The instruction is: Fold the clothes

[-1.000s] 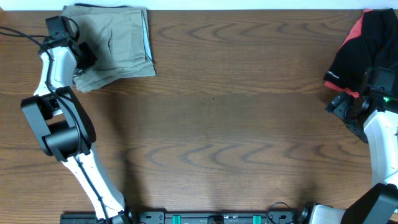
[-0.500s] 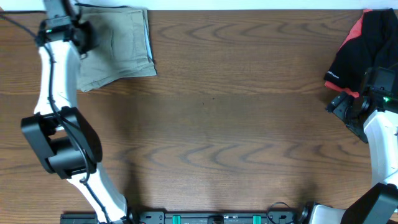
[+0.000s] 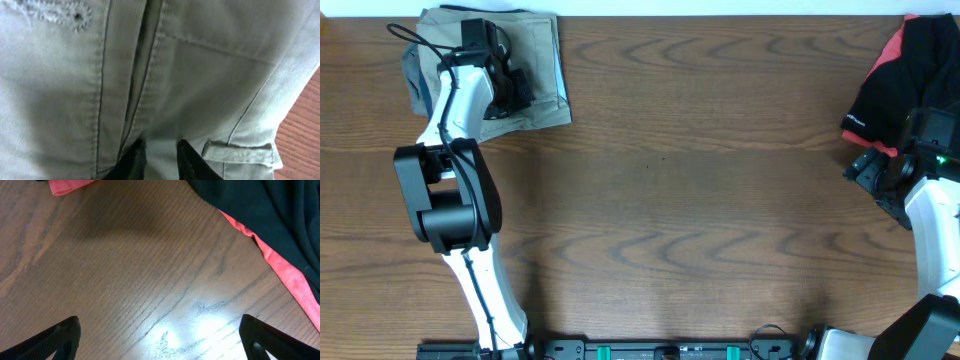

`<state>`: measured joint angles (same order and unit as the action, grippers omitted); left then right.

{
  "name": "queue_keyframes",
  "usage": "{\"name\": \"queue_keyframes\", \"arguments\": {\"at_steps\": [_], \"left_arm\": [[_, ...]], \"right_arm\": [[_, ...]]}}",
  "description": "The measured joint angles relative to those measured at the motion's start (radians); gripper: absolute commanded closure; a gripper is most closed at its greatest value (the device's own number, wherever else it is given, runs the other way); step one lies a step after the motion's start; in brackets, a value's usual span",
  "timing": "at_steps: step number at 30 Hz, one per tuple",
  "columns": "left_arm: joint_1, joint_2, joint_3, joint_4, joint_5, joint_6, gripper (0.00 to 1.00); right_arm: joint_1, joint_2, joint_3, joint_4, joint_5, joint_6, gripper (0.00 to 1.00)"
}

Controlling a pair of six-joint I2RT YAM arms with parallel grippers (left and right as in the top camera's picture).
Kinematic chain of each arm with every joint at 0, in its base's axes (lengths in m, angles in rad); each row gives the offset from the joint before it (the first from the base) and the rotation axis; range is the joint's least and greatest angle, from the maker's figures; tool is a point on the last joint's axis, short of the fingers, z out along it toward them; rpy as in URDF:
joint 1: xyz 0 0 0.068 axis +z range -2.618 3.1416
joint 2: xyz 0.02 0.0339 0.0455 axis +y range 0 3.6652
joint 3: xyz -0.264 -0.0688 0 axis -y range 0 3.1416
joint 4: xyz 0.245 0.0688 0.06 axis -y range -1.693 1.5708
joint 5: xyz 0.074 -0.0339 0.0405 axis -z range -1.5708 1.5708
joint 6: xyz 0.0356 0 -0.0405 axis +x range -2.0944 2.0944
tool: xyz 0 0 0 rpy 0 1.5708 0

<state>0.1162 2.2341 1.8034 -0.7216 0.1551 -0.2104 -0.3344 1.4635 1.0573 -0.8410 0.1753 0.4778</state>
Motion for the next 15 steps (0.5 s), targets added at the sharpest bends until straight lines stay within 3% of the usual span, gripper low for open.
{"name": "queue_keyframes", "arguments": {"at_steps": [7, 8, 9, 11, 12, 15], "left_arm": [[0.005, -0.033, -0.007, -0.068, 0.0, 0.004, 0.9], [0.006, -0.05, -0.012, -0.075, -0.001, 0.003, 0.86], [0.006, -0.074, -0.014, -0.084, -0.002, 0.0, 0.71], [0.006, -0.14, -0.014, -0.095, -0.002, -0.016, 0.16], [0.006, -0.179, -0.014, -0.106, -0.001, -0.031, 0.04], [0.006, -0.302, -0.014, -0.154, 0.018, -0.06, 0.01]], "right_arm": [[0.0, 0.0, 0.0, 0.0, 0.0, 0.0, 0.01], [0.0, 0.0, 0.0, 0.0, 0.0, 0.0, 0.01], [0.0, 0.0, 0.0, 0.0, 0.0, 0.0, 0.01], [0.0, 0.0, 0.0, 0.0, 0.0, 0.0, 0.01], [0.0, 0.0, 0.0, 0.0, 0.0, 0.0, 0.01], [0.0, 0.0, 0.0, 0.0, 0.0, 0.0, 0.01]]}}
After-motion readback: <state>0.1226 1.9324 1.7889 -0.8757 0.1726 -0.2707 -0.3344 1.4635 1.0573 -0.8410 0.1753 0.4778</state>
